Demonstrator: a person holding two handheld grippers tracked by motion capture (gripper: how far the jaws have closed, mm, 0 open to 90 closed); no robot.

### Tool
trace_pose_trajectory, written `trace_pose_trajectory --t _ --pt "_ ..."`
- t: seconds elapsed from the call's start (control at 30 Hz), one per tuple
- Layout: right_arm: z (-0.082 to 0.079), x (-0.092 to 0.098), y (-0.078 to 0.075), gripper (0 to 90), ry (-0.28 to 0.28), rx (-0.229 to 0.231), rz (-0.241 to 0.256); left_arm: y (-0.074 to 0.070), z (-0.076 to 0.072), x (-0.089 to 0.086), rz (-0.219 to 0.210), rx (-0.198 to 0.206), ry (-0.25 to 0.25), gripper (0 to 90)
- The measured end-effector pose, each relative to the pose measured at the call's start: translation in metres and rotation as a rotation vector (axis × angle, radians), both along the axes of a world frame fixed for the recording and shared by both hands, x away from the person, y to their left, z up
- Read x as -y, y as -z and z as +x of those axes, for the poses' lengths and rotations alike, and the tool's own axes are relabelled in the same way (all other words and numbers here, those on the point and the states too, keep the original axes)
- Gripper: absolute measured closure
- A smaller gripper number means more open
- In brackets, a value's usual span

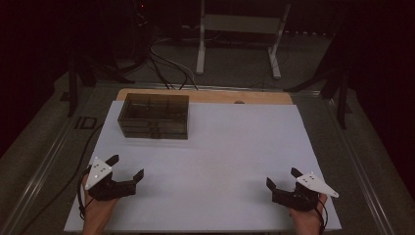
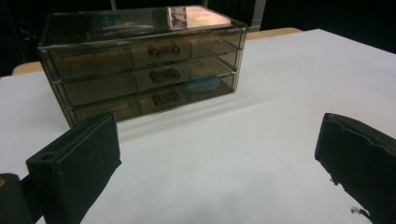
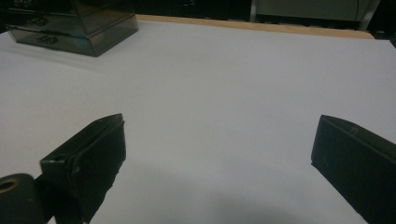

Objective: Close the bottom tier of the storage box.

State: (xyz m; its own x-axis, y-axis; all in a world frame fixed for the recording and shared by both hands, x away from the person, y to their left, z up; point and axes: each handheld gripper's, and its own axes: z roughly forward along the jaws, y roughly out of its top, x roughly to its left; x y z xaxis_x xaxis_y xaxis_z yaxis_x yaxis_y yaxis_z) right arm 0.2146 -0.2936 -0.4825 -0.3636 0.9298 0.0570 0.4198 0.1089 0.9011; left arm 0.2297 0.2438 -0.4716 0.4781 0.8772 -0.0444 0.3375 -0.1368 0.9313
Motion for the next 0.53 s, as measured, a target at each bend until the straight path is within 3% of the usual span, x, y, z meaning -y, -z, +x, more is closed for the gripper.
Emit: trace_pose_trajectory --t 0.2,0.53 --pt "0.0 0.0 0.0001 3.1 -0.003 0.006 0.001 -0.0001 -0.0077 -0.0019 -0.013 0.011 0.002 1.7" --pt "-0.0003 -0.0015 0.0002 3.1 -0.002 0.007 -0.001 0.003 -0.0045 0.0012 -0.006 0.008 -0.001 1.7"
